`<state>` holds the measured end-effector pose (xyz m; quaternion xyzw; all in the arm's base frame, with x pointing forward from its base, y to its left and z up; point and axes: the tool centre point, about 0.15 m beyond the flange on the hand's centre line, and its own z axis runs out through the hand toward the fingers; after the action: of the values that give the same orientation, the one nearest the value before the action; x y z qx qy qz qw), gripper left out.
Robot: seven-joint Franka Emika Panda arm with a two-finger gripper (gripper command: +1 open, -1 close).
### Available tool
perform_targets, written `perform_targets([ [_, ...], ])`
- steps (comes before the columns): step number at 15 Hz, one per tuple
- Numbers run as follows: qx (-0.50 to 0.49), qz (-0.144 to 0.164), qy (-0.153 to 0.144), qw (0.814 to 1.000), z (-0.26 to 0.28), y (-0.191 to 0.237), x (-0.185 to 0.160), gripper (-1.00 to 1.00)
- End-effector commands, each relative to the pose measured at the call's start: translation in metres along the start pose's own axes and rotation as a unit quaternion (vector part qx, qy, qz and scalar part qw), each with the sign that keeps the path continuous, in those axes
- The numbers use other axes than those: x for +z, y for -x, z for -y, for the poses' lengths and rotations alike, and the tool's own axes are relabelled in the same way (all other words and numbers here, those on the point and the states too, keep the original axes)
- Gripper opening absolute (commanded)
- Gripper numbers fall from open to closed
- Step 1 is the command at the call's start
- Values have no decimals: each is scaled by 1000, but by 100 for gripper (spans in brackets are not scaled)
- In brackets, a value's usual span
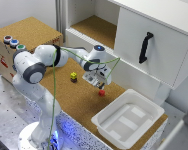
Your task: Lift the pink block
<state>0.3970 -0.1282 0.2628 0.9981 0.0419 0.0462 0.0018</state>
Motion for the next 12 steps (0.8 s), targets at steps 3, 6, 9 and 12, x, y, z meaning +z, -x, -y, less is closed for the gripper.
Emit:
perform_targets([
  [3,-12,-9,-22,1000,-20,-11,51,100],
  [6,-21,-11,-33,999,-6,-22,55,100],
  [9,-13,-14,-28,999,7,-31,61,100],
  [12,-4,-9,-20,1000,15,-36,67,100],
])
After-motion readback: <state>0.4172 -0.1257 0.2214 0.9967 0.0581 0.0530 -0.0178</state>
